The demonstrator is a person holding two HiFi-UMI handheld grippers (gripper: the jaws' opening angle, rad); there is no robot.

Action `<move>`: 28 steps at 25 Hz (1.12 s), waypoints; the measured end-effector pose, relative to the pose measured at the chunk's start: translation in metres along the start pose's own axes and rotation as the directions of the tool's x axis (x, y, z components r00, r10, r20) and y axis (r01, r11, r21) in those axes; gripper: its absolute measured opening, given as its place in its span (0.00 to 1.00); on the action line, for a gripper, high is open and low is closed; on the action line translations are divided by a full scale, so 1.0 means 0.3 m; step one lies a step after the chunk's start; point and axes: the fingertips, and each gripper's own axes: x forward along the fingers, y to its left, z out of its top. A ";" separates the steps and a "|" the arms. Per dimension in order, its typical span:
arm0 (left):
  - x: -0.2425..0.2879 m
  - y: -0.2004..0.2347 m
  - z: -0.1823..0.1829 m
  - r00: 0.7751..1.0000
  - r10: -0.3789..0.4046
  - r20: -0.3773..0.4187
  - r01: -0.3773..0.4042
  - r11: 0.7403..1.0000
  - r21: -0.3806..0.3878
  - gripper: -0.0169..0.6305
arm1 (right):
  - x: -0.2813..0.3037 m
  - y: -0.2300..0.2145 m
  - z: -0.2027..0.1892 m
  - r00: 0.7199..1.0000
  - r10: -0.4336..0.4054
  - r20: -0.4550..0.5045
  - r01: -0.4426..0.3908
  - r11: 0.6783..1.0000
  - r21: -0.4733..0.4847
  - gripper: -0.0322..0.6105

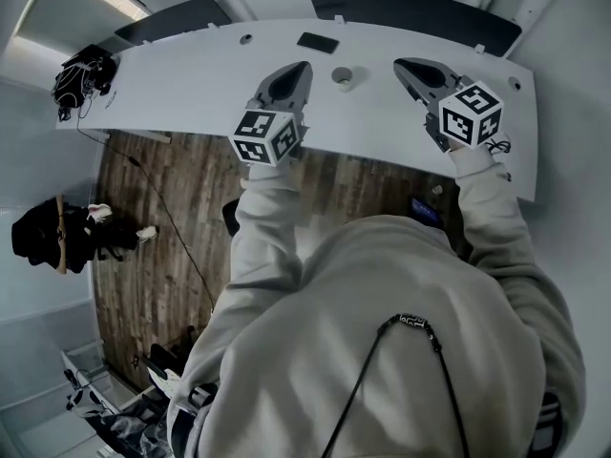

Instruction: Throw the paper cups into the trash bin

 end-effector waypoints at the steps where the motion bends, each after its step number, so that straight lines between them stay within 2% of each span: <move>1: 0.005 0.004 0.004 1.000 0.002 0.000 -0.002 1.000 0.002 0.02 | -0.004 -0.005 -0.004 1.000 -0.001 0.000 0.001 1.000 0.005 0.08; 6: 0.043 -0.015 0.016 1.000 -0.013 -0.001 0.013 1.000 -0.019 0.02 | -0.033 -0.046 -0.044 1.000 0.009 -0.007 -0.009 1.000 0.024 0.08; 11: 0.067 0.002 -0.002 1.000 0.002 -0.021 -0.002 1.000 0.001 0.02 | 0.022 -0.093 -0.081 0.999 0.031 -0.009 -0.031 0.998 0.051 0.08; 18: 0.080 0.144 -0.051 0.999 0.034 0.002 -0.034 0.998 -0.049 0.02 | 0.146 -0.080 -0.093 0.997 0.068 -0.034 -0.067 0.997 0.025 0.08; 28: 0.322 0.397 -0.016 0.999 -0.012 0.030 0.013 0.999 -0.052 0.02 | 0.385 -0.234 -0.053 0.996 0.047 -0.069 -0.047 0.999 0.005 0.08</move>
